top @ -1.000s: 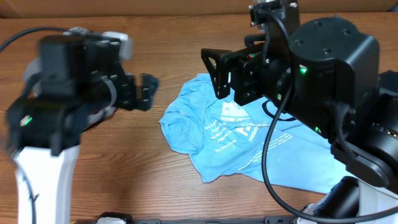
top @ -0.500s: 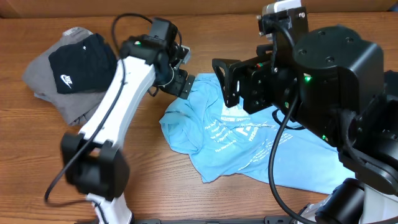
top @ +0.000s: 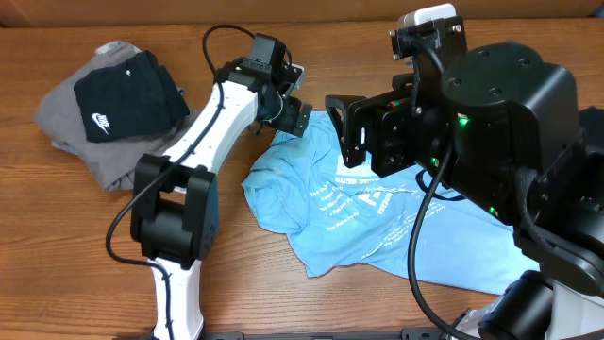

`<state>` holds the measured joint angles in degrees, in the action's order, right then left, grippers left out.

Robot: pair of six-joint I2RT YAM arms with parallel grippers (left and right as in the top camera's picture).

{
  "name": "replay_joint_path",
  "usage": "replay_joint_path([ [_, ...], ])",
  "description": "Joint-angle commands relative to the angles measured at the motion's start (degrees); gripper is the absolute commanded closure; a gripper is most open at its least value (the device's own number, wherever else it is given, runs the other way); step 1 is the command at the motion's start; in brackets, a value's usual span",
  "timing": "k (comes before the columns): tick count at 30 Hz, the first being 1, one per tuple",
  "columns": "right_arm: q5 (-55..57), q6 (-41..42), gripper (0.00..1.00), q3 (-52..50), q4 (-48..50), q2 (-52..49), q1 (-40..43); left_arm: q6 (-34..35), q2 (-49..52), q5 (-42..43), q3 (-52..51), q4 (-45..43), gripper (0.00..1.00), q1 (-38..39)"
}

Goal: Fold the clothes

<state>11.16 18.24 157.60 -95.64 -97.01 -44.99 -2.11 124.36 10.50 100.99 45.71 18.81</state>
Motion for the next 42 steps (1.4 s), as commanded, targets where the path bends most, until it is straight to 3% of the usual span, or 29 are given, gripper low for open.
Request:
replay_joint_path([
  [1,0.8,1.1,0.11,1.0,-0.4,1.0,0.2,-1.2,3.9,1.2,0.7,-1.2,0.08,0.5],
  [3,0.9,1.1,0.11,1.0,-1.1,1.0,0.2,-1.1,5.4,1.4,0.7,-1.0,0.16,0.5],
  [5,1.0,1.1,0.11,1.0,-1.4,1.0,0.2,-1.1,6.6,1.6,0.7,-0.5,0.33,0.5],
  [9,3.7,2.1,0.11,1.0,-1.4,0.9,0.2,-0.3,6.8,1.5,0.8,1.3,0.96,0.1],
  [13,4.9,5.2,0.11,1.0,-1.4,0.0,1.7,2.1,4.9,0.0,2.0,5.7,0.96,-2.1],
  [17,4.7,9.1,0.12,-0.2,-1.4,-0.9,5.5,6.8,0.5,-9.1,3.9,13.1,0.96,-7.0],
  [21,3.1,12.1,0.11,-5.0,-1.4,-0.9,9.9,7.1,-4.8,-15.1,4.2,17.4,0.96,-14.1],
  [27,-0.2,16.5,0.11,-17.0,-1.4,-1.1,18.2,5.6,-12.7,-4.8,4.2,19.9,0.96,-23.7],
  [28,-0.2,17.1,0.11,-18.9,-1.4,-1.2,19.5,5.5,-14.1,-3.1,4.2,20.1,0.92,-24.7],
  [30,-0.3,17.7,0.09,-23.1,-1.0,-1.5,22.4,5.5,-17.0,-1.8,4.2,20.5,0.70,-26.3],
  [32,-0.3,17.7,0.08,-27.1,-0.3,-1.8,25.4,5.5,-19.6,-1.7,4.2,21.5,0.30,-27.0],
  [33,-0.3,17.7,0.08,-29.0,0.2,-1.9,26.9,5.5,-20.7,-1.7,4.2,21.9,0.23,-27.0],
  [36,-0.5,17.6,0.09,-35.4,2.4,-2.3,31.6,5.0,-23.5,-1.4,4.2,23.0,0.14,-26.9],
  [38,-1.4,17.6,0.10,-40.0,4.3,-2.7,34.6,4.4,-25.0,-0.5,4.2,23.9,0.14,-26.7],
  [40,-2.3,17.6,0.21,-44.1,6.1,-3.2,37.3,2.7,-26.1,1.5,4.2,24.8,0.15,-26.6],
  [42,-2.3,17.4,0.24,-48.5,8.9,-4.0,40.2,1.8,-27.1,3.5,4.2,26.0,0.17,-26.6],
])
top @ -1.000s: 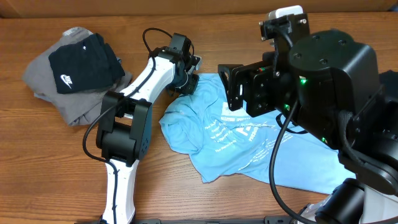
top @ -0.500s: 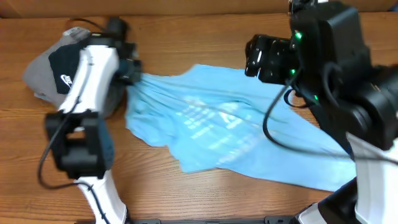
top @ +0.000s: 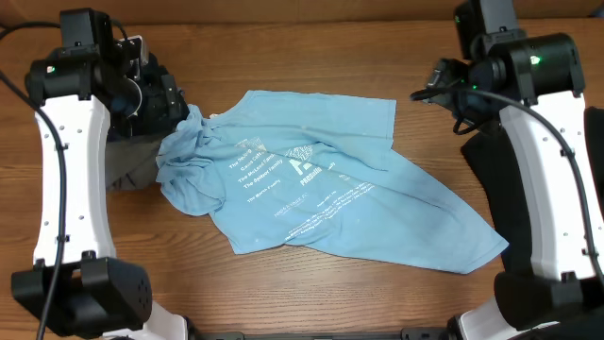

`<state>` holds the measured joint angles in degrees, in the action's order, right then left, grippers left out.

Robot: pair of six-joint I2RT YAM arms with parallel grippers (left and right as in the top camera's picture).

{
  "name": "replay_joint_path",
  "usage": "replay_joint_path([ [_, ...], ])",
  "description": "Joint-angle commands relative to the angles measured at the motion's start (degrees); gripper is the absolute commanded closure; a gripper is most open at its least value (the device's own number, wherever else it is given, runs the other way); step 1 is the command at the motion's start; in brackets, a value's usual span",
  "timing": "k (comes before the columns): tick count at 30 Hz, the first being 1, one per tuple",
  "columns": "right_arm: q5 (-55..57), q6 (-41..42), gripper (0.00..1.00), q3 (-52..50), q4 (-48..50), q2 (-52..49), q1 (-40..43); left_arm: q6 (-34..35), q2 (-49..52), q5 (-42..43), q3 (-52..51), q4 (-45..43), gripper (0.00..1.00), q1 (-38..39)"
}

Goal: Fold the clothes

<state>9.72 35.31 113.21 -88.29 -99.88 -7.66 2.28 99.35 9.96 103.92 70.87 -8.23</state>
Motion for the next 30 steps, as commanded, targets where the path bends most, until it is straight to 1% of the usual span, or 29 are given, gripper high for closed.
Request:
replay_joint_path([
  [1,-0.8,0.3,0.22,-6.1,3.0,-1.6,4.2,-3.0,-2.5,4.8,1.2,1.4,0.18,0.4],
  [6,-0.9,0.1,0.23,-16.1,12.0,-4.2,10.7,-5.6,-4.6,8.2,1.2,5.5,0.20,0.4],
  [7,-1.0,-0.3,0.25,-18.5,14.7,-4.8,11.8,-5.8,-5.0,8.3,1.2,6.3,0.21,0.4],
  [10,-3.8,-4.5,0.35,-24.6,22.5,-5.9,14.3,-6.7,-6.3,9.2,1.2,8.4,0.21,0.4],
  [12,-5.9,-6.4,0.55,-28.2,27.0,-6.6,15.5,-7.0,-7.1,9.7,1.2,9.2,0.21,0.4],
  [14,-9.1,-6.7,0.78,-32.2,31.9,-7.1,16.8,-7.0,-7.9,9.9,1.2,9.7,0.21,0.4],
  [16,-11.9,-6.6,0.90,-35.4,36.3,-7.5,17.8,-7.0,-8.4,10.1,1.2,9.9,0.21,0.4],
  [18,-12.9,-5.9,0.93,-38.4,39.9,-7.7,18.6,-7.0,-8.7,10.1,1.2,9.9,0.21,0.4],
  [24,-11.6,-1.9,0.96,-47.1,48.6,-7.7,22.3,-7.0,-8.7,10.1,1.2,10.6,0.20,0.4],
  [30,-8.9,-0.5,0.96,-51.9,54.1,-7.9,29.8,-7.0,-8.7,10.1,1.2,10.8,0.20,0.4],
])
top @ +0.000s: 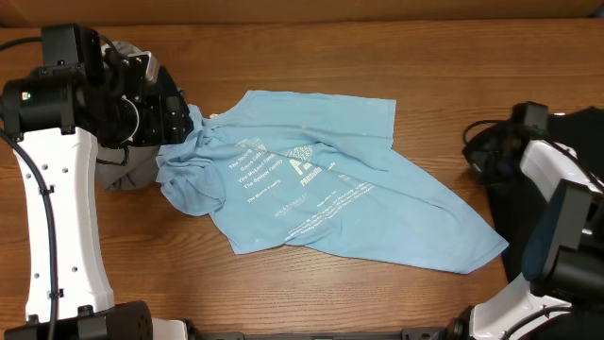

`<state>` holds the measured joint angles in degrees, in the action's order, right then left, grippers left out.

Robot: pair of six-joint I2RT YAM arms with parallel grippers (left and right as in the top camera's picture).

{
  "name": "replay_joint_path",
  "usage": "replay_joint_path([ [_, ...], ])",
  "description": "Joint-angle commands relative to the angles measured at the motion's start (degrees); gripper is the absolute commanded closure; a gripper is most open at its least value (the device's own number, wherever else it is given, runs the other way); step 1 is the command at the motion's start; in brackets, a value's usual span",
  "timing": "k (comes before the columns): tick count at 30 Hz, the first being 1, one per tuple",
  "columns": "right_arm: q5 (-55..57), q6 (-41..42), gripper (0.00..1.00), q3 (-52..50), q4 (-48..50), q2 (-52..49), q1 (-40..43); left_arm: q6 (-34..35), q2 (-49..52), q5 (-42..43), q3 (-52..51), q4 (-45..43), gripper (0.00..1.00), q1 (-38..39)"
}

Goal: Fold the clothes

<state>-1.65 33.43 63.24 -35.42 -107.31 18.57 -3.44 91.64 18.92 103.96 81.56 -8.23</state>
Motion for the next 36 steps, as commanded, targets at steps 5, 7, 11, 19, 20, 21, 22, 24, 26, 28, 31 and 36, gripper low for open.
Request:
replay_joint_path([
  [5,9.6,2.4,0.96,-1.9,2.3,-0.5,12.4,-1.3,-1.0,1.1,1.2,0.2,0.20,0.4],
  [7,10.4,2.4,0.96,-0.9,2.3,-0.5,16.5,-1.3,-1.0,1.7,1.2,0.3,0.20,0.4],
  [11,9.0,2.4,0.96,2.3,2.1,-0.5,22.9,-1.3,-1.0,3.7,1.2,0.3,0.20,0.4],
  [19,-18.4,-7.7,0.91,16.5,-5.7,-0.4,27.7,-1.3,-1.0,7.2,1.2,0.2,0.10,0.4],
  [20,-23.0,-9.8,0.85,18.2,-6.7,-0.4,27.1,-1.3,-1.0,8.7,1.2,0.1,0.00,0.4],
  [21,-26.4,-11.2,0.82,19.8,-7.9,-0.4,26.4,-1.3,-1.0,10.1,1.2,0.0,0.00,0.4],
  [22,-29.0,-12.5,0.78,21.2,-9.0,-0.4,25.4,-1.3,-1.0,11.4,1.2,-0.2,0.00,0.4],
  [24,-32.7,-14.5,0.73,23.2,-11.1,-0.4,22.6,-1.3,-1.0,13.5,1.2,-1.2,0.00,0.4],
  [26,-33.2,-15.8,0.66,23.6,-12.1,-0.4,19.0,-1.3,-1.0,14.7,1.2,-1.9,0.00,0.5],
  [28,-32.9,-17.2,0.60,23.4,-13.3,-0.4,14.8,-1.4,-1.0,14.5,1.2,-2.2,0.00,0.8],
  [31,-28.6,-17.4,0.47,22.9,-15.3,-0.5,7.3,-1.3,-1.0,13.4,1.2,-2.6,0.01,2.1],
  [36,-12.5,-16.7,0.37,22.3,-21.9,-0.6,-3.4,-1.3,-1.0,9.9,1.2,-2.5,0.04,4.5],
])
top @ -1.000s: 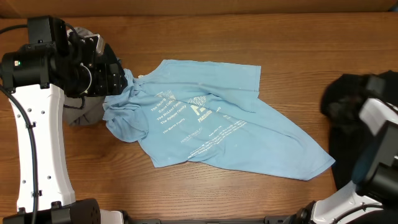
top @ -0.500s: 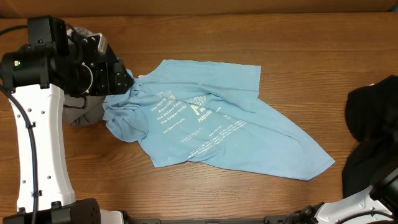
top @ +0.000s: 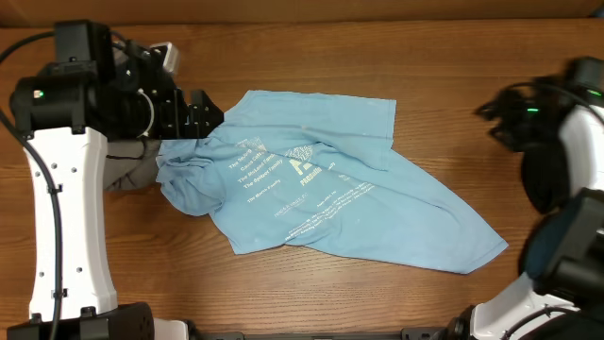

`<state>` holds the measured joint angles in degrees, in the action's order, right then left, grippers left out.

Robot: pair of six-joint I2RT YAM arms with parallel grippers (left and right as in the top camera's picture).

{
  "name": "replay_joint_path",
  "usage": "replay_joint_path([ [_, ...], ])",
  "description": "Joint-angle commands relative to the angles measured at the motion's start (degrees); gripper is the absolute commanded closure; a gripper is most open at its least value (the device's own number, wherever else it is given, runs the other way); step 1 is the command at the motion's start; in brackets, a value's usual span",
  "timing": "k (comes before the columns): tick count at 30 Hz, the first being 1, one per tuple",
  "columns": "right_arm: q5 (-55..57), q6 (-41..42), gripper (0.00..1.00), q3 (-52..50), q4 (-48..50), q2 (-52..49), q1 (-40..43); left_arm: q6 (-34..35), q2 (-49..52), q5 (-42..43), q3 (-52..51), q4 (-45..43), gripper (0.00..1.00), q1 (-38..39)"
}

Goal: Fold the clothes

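A light blue T-shirt [top: 321, 189] with white print lies across the middle of the table, spread out to the right and bunched into folds at its left end [top: 184, 175]. My left gripper [top: 201, 110] hovers over that bunched upper left corner, its fingers apart and nothing visibly pinched between them. My right arm stands at the far right edge, well clear of the shirt. Its gripper [top: 497, 115] shows only as a dark shape, so its jaws cannot be read.
A grey garment [top: 127, 172] lies under the left arm, beside the shirt's left end. The right arm's dark body [top: 545, 175] fills the table's right edge. Bare wood shows in front of and behind the shirt.
My left gripper has shifted a little to the right, onto the shirt's upper left corner. The right arm has risen and turned at the right edge. The shirt lies unchanged.
At first the shirt lay crumpled at centre right with both arms reaching over it. Then it lay spread further left, the left gripper at its bunched left end and the right arm withdrawn. Afterwards the right arm dropped to the right edge, and the shirt has stayed put.
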<state>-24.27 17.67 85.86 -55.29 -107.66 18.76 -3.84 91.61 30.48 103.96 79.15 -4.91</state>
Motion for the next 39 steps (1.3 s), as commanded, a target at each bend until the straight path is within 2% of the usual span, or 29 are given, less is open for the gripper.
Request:
replay_joint_path([
  [1,12.9,-0.3,0.36,-0.4,-3.8,-0.4,-5.2,-0.9,-1.0,-2.4,1.2,-0.1,0.04,1.6],
  [5,18.3,0.5,0.33,-0.4,-9.6,-1.5,-9.9,-0.9,-1.0,-4.1,1.2,-0.1,0.02,2.7],
  [14,18.2,-1.5,0.33,-2.6,-11.0,-7.3,-12.3,-1.0,-1.0,-4.1,1.2,-0.3,0.00,2.7],
  [18,17.5,-4.0,0.35,-6.7,-9.4,-8.0,-12.3,-1.7,-1.0,-4.1,1.2,-0.4,0.00,2.7],
  [21,12.1,-7.0,0.36,-9.2,-7.5,-8.0,-12.3,-2.6,-1.0,-4.1,1.2,-0.8,0.00,2.7],
  [27,11.5,-7.0,0.38,-14.1,-4.9,-8.0,-12.3,-2.6,-1.0,-4.1,1.2,-1.4,0.00,2.7],
  [30,11.1,-6.4,0.48,-17.3,-1.5,-8.0,-12.3,-2.6,-1.0,-4.1,1.2,-1.5,0.00,2.7],
  [31,11.1,-5.7,0.54,-18.2,-0.3,-8.0,-12.3,-2.6,-1.0,-4.1,1.2,-1.5,0.00,2.7],
  [33,11.1,-5.1,0.68,-19.6,2.4,-8.0,-12.3,-2.6,-1.0,-4.1,1.2,-1.4,0.00,2.7],
  [34,11.1,-4.7,0.80,-19.8,3.3,-8.0,-12.3,-2.6,-1.0,-4.1,1.2,-1.5,0.00,2.7],
  [36,11.2,-3.6,0.96,-19.9,4.6,-8.0,-12.3,-2.6,-1.0,-4.1,1.2,-1.6,0.00,2.7],
  [39,11.6,-1.4,0.96,-19.3,5.8,-8.0,-12.3,-2.6,-1.0,-4.1,1.2,-1.6,0.00,2.7],
])
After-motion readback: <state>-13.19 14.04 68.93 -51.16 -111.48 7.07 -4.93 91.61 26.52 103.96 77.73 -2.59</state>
